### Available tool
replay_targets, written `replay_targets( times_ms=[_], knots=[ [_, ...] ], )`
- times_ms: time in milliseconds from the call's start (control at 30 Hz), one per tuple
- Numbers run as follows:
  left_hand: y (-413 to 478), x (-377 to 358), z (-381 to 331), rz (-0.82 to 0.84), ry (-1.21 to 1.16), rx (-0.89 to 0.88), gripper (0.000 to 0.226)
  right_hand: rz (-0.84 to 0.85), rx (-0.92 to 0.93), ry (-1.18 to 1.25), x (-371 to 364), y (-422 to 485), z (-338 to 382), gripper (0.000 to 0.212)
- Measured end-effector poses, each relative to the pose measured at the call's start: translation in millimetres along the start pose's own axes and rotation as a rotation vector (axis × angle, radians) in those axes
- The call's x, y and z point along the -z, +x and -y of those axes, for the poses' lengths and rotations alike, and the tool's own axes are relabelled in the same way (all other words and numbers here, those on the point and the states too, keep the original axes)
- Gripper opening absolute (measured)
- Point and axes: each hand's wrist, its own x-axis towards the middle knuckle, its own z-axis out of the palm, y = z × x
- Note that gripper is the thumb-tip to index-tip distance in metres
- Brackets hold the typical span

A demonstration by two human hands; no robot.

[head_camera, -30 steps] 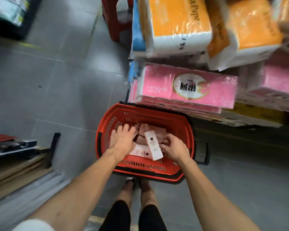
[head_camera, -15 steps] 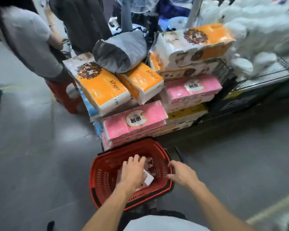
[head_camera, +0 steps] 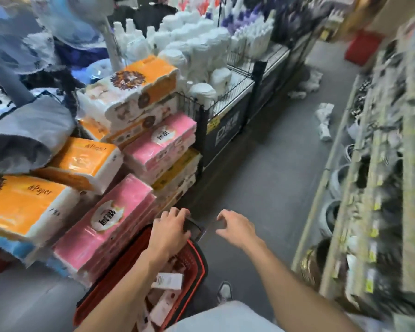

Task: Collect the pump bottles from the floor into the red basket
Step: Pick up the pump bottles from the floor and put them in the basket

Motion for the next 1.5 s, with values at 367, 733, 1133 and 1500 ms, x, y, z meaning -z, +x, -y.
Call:
replay_targets(
  times_ms=[367,733,1133,1500],
  knots=[
    [65.7,30.3,-124.2,0.050,-0.149,-0.129,0.049,-0.329,-0.259,0.367,85.7,-27.6,-130.4,0.033],
    [122.6,37.6,-240.7,-0.021,-0.230,-0.191,0.049,-0.445,-0.329,0.398,157.2,-32.7,-237.4,0.031],
    [231.9,28.1,-296.5,0.028,-0.120,-0.297,0.053,-0.512,-0.421,0.439,213.9,26.3,-287.2,0.030],
    [371.2,65.5,-333.0,0.008,-0.177,-0.542,0.046,-0.575,-0.457,0.390,291.0,111.5,-305.4,0.029]
  ],
)
